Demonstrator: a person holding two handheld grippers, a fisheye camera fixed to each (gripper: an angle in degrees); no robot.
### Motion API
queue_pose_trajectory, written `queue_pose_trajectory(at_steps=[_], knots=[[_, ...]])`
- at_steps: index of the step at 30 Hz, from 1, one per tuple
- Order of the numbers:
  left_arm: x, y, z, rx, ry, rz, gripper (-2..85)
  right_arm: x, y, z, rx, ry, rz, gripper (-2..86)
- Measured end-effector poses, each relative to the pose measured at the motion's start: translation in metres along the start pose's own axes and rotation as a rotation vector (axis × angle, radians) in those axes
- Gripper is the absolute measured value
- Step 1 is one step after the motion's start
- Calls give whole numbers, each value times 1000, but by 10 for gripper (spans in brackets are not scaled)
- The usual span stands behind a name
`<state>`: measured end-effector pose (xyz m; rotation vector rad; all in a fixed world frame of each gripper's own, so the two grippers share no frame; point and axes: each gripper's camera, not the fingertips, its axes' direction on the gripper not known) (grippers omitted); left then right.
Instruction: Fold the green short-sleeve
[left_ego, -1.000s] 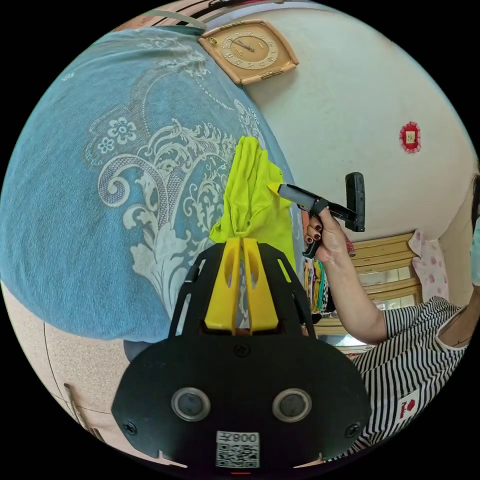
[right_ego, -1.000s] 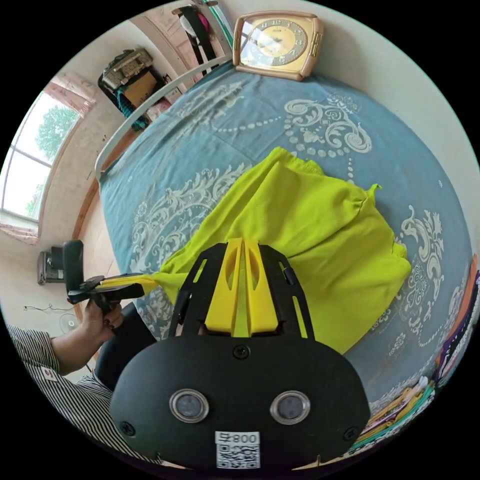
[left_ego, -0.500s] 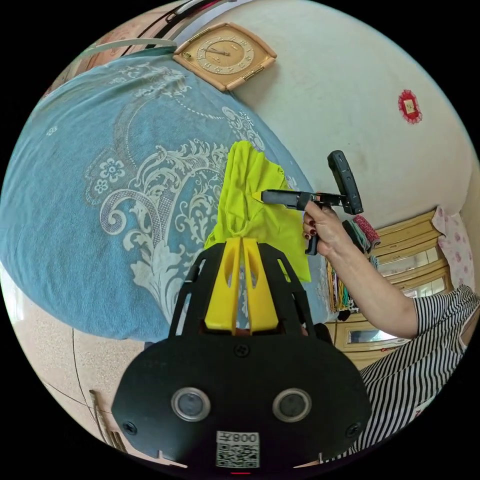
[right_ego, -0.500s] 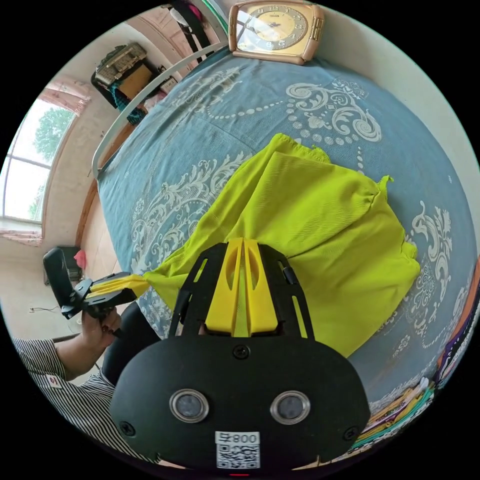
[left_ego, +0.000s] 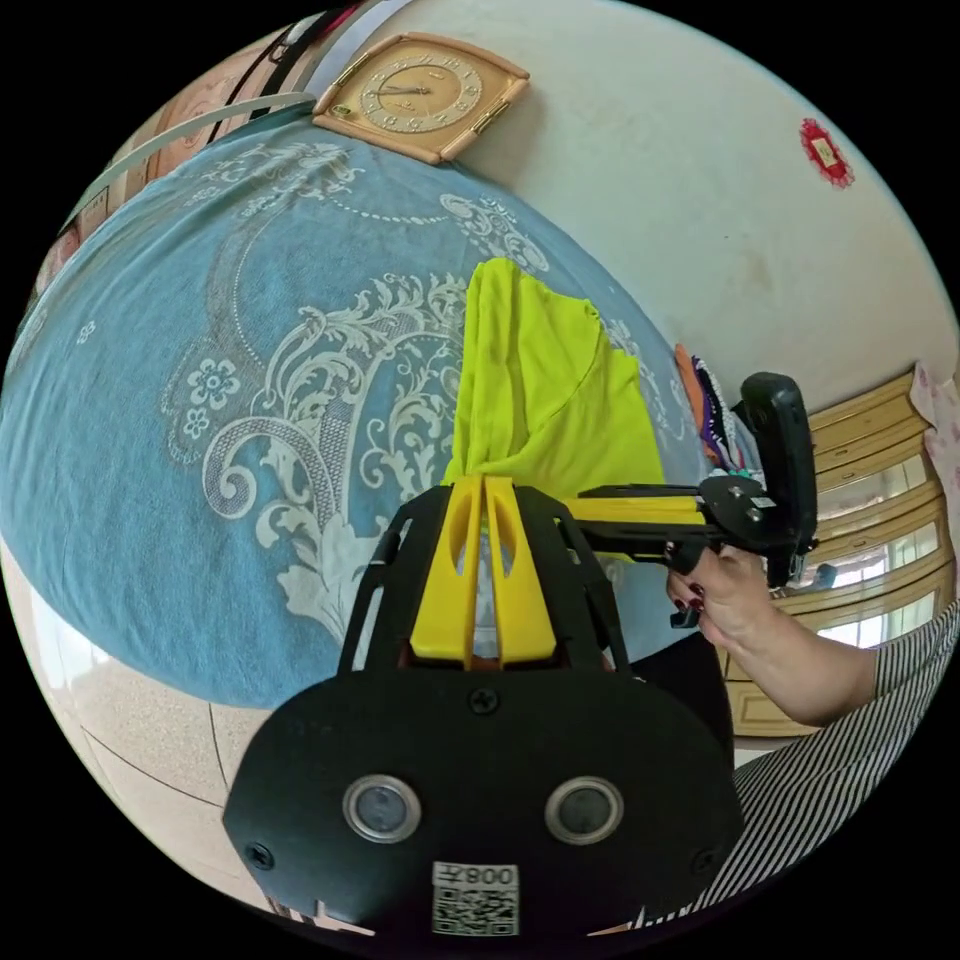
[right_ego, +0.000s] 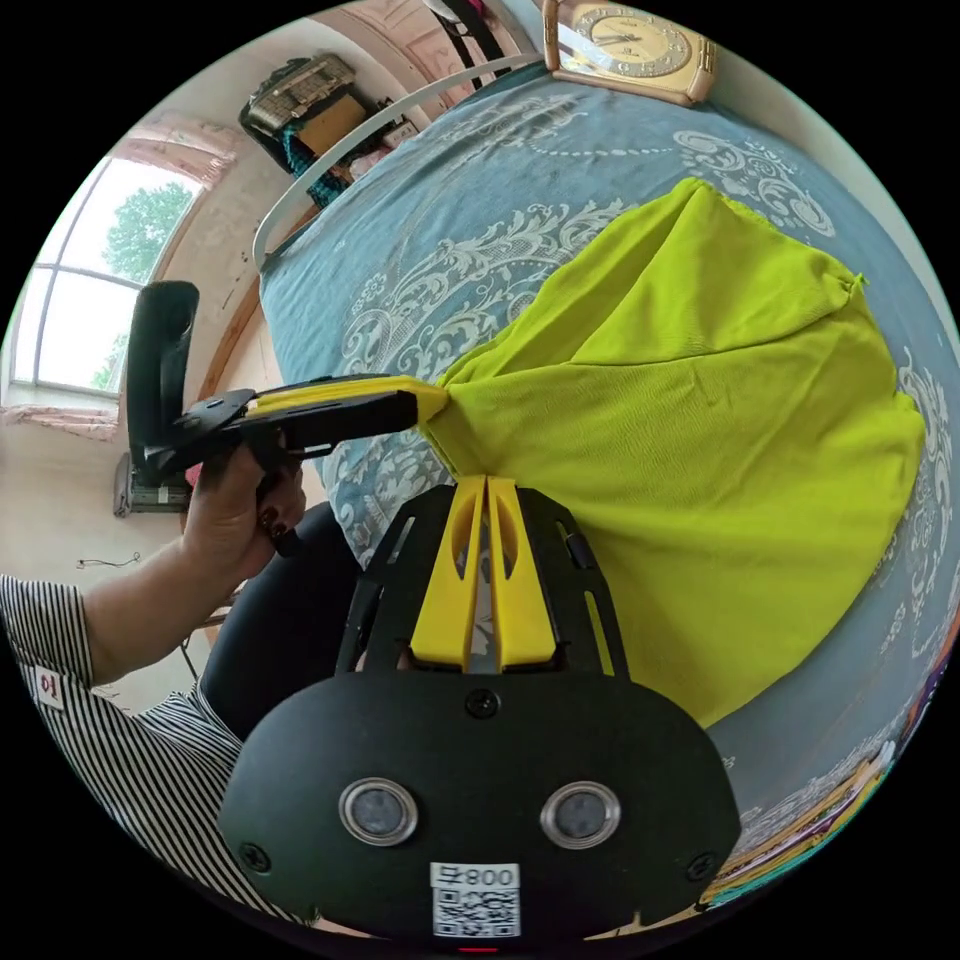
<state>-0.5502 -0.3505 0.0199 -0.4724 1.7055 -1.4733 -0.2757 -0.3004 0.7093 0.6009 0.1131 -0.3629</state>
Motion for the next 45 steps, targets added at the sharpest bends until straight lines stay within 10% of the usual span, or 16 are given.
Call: queue_pose_trajectory(at_steps=[30,45], knots=[[118,-26,46,-28,66,169,12,42,124,-17,43,-123,18,1],[237,9,147,-249,318,272,68,185,352,-71,326,-491,566,47]])
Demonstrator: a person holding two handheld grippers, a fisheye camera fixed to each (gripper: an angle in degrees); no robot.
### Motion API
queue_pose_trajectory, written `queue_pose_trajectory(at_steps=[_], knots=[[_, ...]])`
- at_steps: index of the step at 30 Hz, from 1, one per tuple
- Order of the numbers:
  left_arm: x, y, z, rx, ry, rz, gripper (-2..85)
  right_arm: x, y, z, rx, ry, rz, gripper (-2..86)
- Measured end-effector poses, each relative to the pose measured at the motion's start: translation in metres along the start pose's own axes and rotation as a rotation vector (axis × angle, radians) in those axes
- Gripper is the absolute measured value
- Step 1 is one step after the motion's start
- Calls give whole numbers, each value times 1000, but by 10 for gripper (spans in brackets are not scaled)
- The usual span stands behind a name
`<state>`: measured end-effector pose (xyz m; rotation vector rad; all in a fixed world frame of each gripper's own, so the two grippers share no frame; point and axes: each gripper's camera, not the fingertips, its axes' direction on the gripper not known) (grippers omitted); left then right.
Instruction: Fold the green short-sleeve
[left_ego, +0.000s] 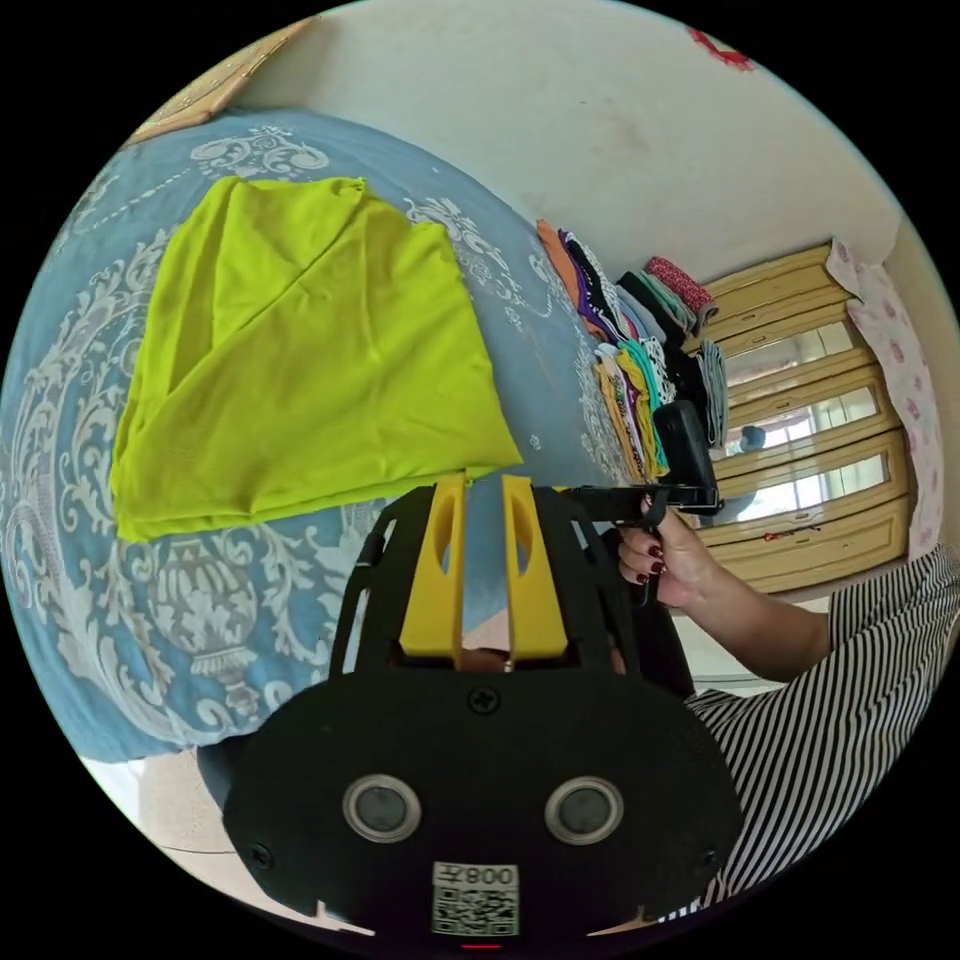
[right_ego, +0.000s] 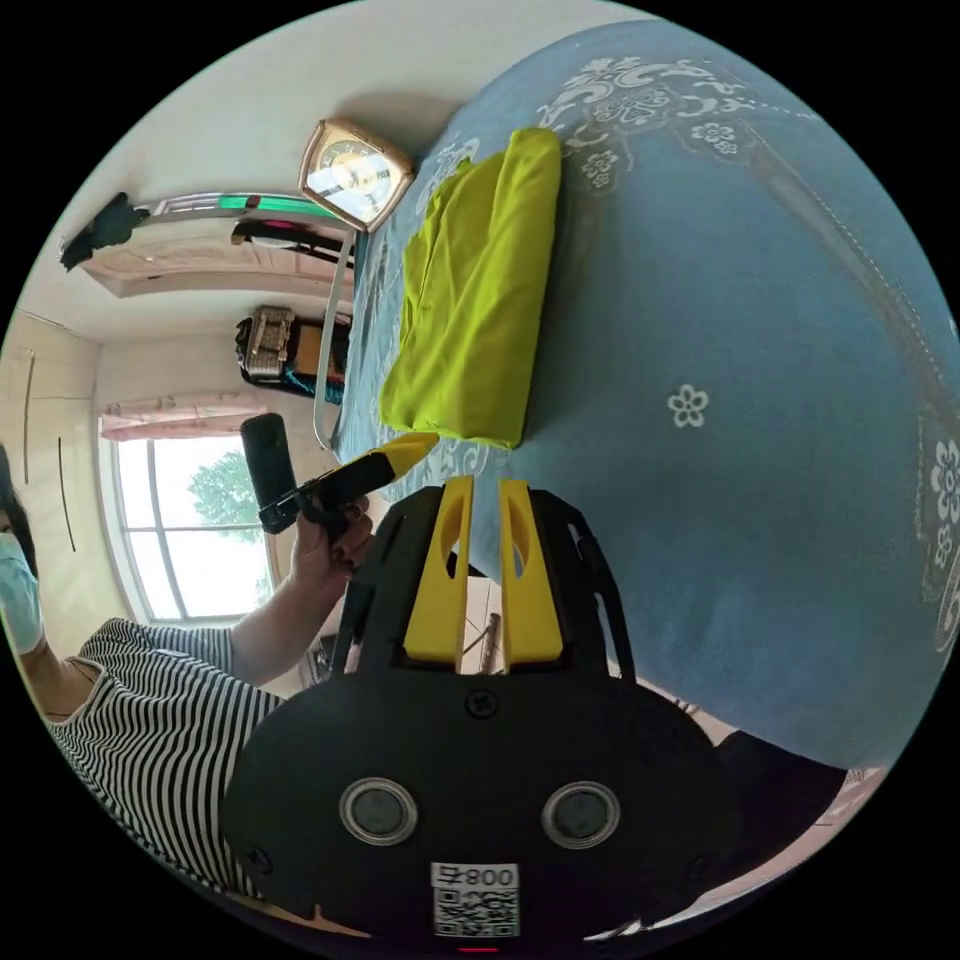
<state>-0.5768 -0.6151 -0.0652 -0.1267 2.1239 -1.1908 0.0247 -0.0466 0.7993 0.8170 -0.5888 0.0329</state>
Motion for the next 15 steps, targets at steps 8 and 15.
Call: queue_pose_trajectory(at_steps=[8,15], knots=[[19,-16,58,-41,-45,-7,71,27,8,-40,86,-31,15,56],[42,-25,95,-87,-96,42,43,28,2,-51,73,-37,-40,44]])
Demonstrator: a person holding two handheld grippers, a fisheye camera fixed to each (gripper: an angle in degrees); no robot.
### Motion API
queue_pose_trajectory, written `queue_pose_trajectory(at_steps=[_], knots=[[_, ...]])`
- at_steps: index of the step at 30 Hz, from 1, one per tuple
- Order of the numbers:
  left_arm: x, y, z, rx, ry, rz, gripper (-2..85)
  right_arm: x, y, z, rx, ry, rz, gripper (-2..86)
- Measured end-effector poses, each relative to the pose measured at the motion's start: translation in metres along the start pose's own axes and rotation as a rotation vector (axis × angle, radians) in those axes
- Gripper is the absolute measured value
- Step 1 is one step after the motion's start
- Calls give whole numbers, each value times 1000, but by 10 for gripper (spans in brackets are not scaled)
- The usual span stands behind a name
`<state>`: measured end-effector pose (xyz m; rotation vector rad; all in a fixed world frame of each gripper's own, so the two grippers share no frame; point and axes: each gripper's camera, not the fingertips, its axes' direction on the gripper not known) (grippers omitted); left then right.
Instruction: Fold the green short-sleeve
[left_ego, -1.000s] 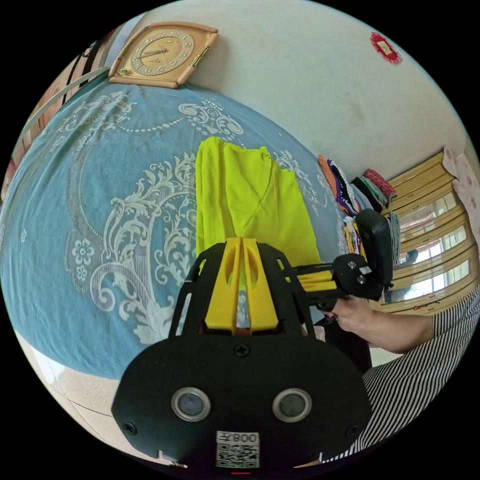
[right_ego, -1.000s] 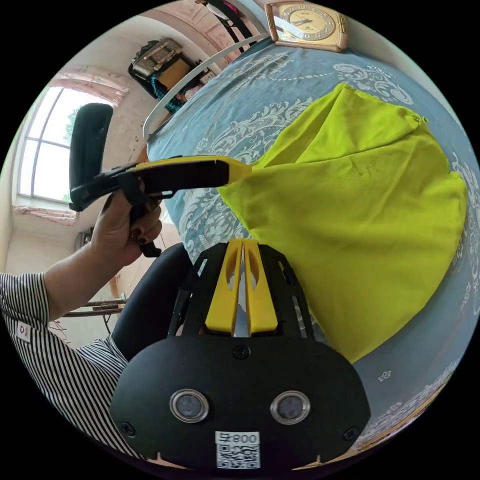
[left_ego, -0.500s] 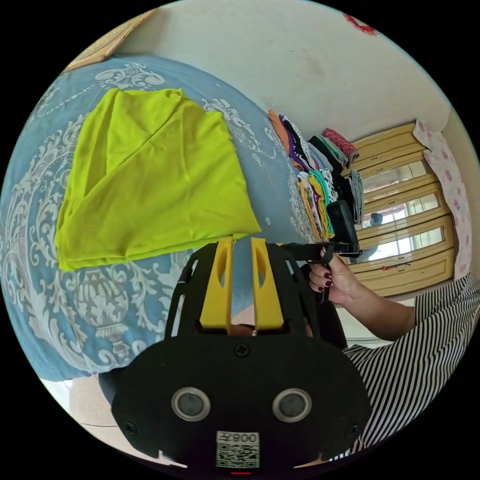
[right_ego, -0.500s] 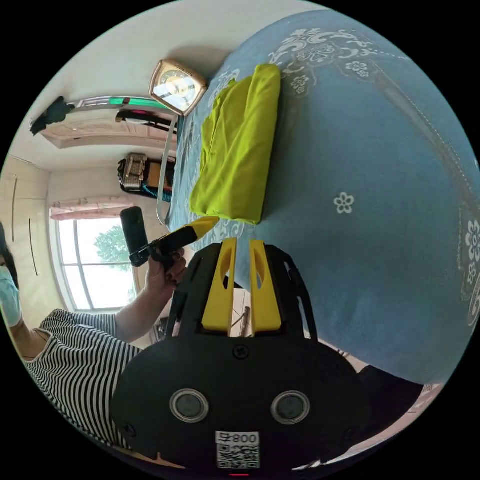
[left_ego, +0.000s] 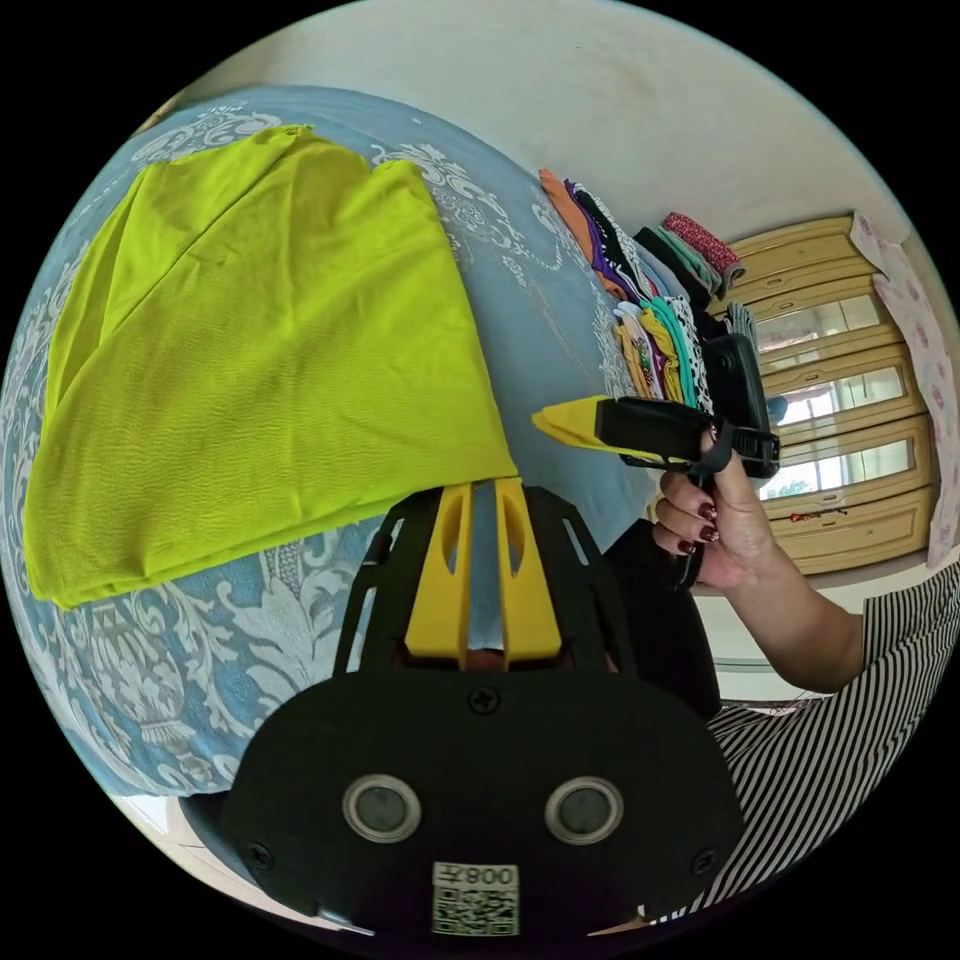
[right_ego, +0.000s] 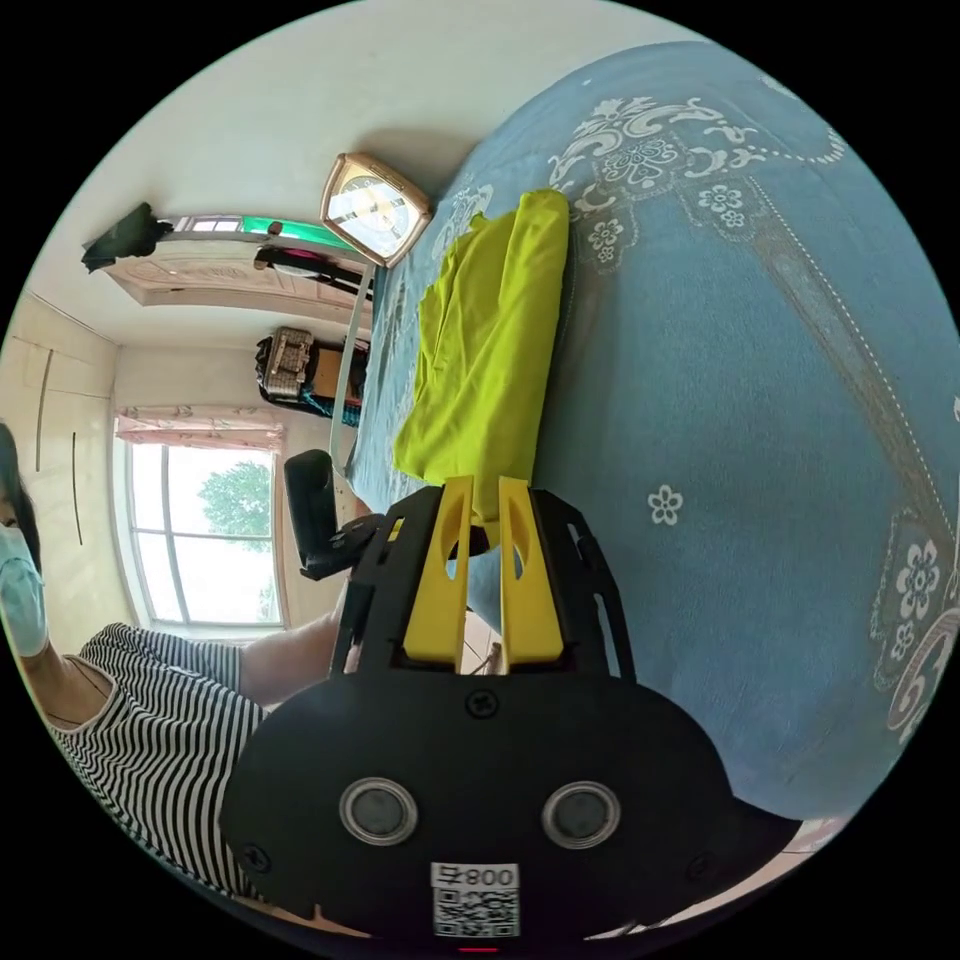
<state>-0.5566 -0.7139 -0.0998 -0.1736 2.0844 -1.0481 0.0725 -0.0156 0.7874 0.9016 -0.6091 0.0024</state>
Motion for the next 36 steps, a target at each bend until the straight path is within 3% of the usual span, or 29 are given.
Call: queue_pose_trajectory(at_steps=[18,23,26,36], knots=[[41,11,15,28,-3,33,24,-7,-4,45,-252,212,-125,2],[39,5,3,96,-100,-5,16,3,8,34,-243,165,-95,1],[28,0,11,48,-226,-55,8,11,14,26,-225,123,-63,1],[29,1,25,47,-152,-41,2,23,28,20,-211,46,-4,1]])
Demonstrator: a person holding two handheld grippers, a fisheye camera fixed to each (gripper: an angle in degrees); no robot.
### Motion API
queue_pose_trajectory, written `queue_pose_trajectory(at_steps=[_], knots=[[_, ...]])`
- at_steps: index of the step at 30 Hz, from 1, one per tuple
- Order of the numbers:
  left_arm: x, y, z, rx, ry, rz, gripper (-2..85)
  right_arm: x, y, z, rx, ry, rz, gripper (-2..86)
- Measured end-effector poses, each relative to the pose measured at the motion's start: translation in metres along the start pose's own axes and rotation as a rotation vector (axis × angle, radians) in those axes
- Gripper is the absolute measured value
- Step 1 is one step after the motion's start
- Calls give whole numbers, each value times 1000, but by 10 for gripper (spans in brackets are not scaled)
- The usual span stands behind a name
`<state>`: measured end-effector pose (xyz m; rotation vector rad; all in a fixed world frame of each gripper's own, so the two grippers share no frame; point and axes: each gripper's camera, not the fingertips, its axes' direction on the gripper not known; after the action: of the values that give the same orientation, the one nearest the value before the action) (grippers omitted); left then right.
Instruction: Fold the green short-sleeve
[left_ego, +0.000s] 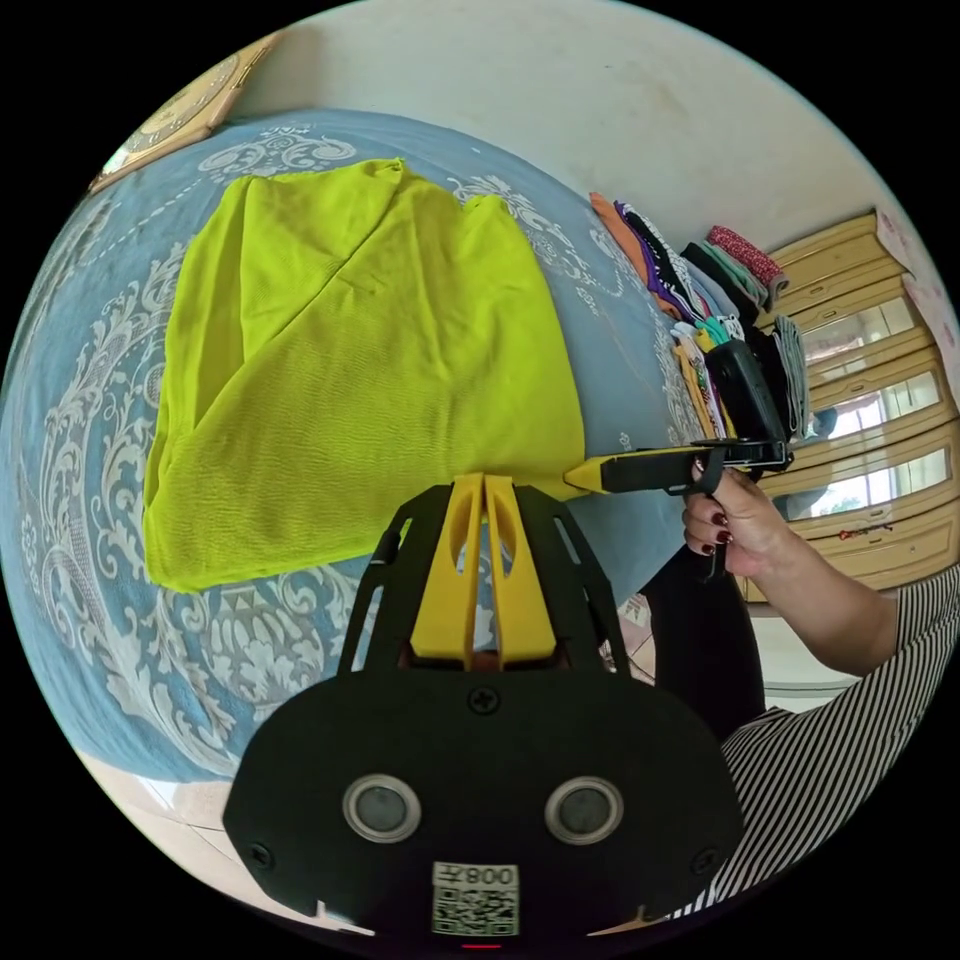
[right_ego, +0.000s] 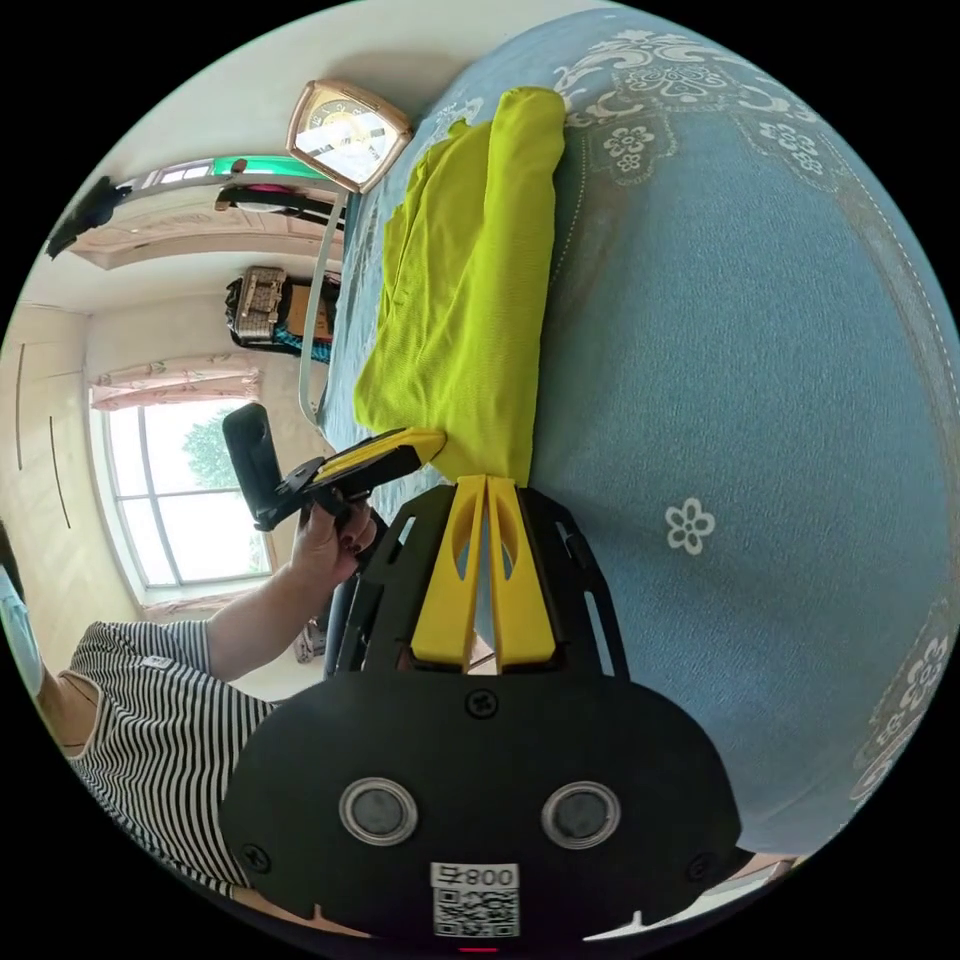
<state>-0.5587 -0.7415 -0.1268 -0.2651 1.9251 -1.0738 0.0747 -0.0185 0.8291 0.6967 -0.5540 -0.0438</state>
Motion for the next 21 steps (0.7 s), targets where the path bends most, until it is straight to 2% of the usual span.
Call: queue_pose_trajectory(at_steps=[4,6,10,18,21], knots=[[5,-1,1,-24,4,-29,2,7,19,-10,46,-28,64,1],[21,2,-3,-27,-50,-3,4,10,33,-14,66,-19,91,1],[48,11,-5,-27,-39,59,8,16,62,-16,99,5,128,2],[99,-1,25,-123,-59,174,37,-21,79,2,144,210,17,14],[99,-7,42,-167,-78,126,42,-36,86,11,170,277,-53,36]])
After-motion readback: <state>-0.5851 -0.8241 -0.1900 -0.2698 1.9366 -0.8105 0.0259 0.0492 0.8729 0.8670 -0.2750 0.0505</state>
